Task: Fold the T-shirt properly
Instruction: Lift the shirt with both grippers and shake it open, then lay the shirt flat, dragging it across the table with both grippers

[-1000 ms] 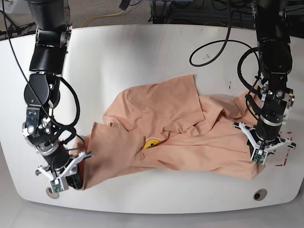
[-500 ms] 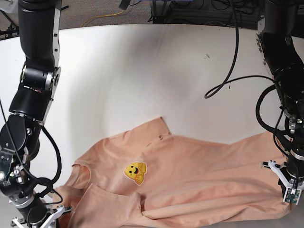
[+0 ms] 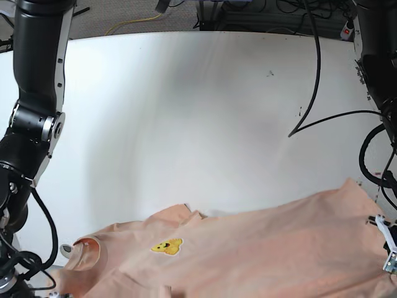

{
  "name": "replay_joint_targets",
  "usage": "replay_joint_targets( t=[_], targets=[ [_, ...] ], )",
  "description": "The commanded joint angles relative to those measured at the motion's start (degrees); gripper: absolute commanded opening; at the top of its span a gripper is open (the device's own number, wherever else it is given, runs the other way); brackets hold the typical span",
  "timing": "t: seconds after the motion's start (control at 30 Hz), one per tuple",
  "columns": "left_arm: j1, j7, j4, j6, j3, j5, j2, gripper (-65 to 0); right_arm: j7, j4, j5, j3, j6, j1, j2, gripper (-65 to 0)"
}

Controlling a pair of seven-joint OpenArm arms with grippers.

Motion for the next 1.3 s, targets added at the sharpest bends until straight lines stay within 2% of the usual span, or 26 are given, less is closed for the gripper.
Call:
replay_joint_targets(
  t=[0.0, 0.17, 0.23, 0.3, 0.47, 0.6, 0.73, 0.9, 1.07, 1.27],
  targets=[
    [2.1, -0.3, 1.2, -1.4, -0.7, 0.8, -0.8, -64.4, 0.9, 3.6, -0.1, 2.5, -0.2, -1.8, 0.6, -65.0],
    [9.4, -0.3, 3.7, -2.1, -2.1, 0.6, -0.6, -64.4, 0.8, 9.6, -0.1, 5.4, -0.2, -13.0, 0.0, -65.0],
    [12.5, -0.3, 4.0, -3.7, -2.7, 0.5, -0.5, -64.4, 0.7, 12.4, -0.1, 6.5, -0.2, -18.4, -0.1, -65.0],
    [15.5, -0.3, 4.1, -5.8, -3.2, 0.5, -0.5, -64.4, 0.7, 15.0, -0.1, 8.1, -0.2, -24.1, -1.6, -65.0],
    [23.4, -0.4, 4.5, -5.8, -5.6, 0.4, -0.3, -64.6, 0.6, 19.3, -0.1, 11.9, -0.2, -34.3, -3.6, -65.0],
    [29.4, -0.5, 4.4, -5.8, -8.0, 0.6, 2.4, -64.6, 0.6, 21.4, -0.1, 13.9, -0.1, -42.2, -5.4, -65.0],
    [35.7, -0.5, 4.1, -5.8, -11.3, 0.7, 4.3, -64.6, -1.3, 22.2, -0.1, 14.9, 2.2, -48.2, -7.7, -65.0],
    [45.1, -0.6, 4.4, -5.8, -13.1, 0.4, 6.1, -64.6, -6.1, 23.5, -0.1, 20.0, 4.3, -53.7, -12.0, -65.0],
    [51.0, -0.6, 4.5, -5.8, -16.6, 0.4, 10.0, -64.6, -7.5, 24.6, -0.1, 23.7, 7.6, -58.6, -14.3, -65.0],
    [56.4, -1.9, 4.4, -5.8, -18.8, 0.4, 10.6, -64.6, -8.4, 25.7, -0.1, 26.1, 9.9, -64.1, -17.1, -65.0]
  ],
)
